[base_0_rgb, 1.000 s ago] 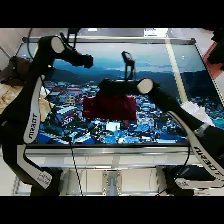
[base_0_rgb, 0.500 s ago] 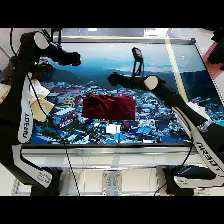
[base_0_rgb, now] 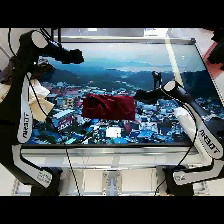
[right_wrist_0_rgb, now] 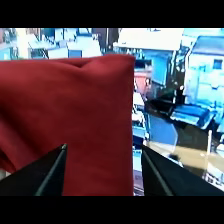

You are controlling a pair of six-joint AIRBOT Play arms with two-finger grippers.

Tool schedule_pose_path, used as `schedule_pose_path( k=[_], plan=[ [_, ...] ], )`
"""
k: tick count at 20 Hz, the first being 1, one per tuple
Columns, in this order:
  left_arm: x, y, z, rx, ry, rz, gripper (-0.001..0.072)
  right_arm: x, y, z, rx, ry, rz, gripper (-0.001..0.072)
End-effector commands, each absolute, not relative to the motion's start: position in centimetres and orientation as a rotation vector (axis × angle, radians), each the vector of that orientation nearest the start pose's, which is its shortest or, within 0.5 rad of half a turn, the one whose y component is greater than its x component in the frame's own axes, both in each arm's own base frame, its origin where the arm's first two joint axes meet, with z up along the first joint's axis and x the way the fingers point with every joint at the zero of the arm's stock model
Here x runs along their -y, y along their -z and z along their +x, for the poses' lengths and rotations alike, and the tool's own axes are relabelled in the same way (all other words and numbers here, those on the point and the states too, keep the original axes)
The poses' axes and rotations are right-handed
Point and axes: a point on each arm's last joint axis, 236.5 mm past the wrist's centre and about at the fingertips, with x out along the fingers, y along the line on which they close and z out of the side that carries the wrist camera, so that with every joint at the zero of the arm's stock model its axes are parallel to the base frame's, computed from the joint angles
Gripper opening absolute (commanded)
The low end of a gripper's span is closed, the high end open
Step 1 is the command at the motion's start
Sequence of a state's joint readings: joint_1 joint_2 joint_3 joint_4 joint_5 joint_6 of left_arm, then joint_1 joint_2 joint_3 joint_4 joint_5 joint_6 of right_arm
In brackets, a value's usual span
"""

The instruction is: Fold the shirts.

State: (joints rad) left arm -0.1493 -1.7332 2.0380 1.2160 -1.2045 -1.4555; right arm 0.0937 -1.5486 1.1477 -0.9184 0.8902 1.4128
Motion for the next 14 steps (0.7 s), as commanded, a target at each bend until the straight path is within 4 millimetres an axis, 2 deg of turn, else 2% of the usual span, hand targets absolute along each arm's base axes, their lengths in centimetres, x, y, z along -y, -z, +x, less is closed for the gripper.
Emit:
schedule_pose_path(
  k=[1,2,5,10,14],
  plan=[
    [16.3,-14.9,54.4,-0.874,0.455,-0.107,0.0444,-16.0,8.2,41.8,-1.316,-0.412,0.525,0.0567],
    [16.3,-14.9,54.4,-0.874,0.455,-0.107,0.0444,-16.5,8.6,41.8,-1.323,-0.427,0.549,0.0600],
    [16.3,-14.9,54.4,-0.874,0.455,-0.107,0.0444,-17.5,9.6,41.3,-1.354,-0.469,0.584,0.0609],
    [16.3,-14.9,54.4,-0.874,0.455,-0.107,0.0444,-20.7,8.6,42.0,-1.318,-0.576,0.752,0.0609],
    [16.3,-14.8,54.2,-0.881,0.456,-0.106,0.0444,-22.3,9.5,41.2,-1.344,-0.610,0.755,0.0604]
  ],
)
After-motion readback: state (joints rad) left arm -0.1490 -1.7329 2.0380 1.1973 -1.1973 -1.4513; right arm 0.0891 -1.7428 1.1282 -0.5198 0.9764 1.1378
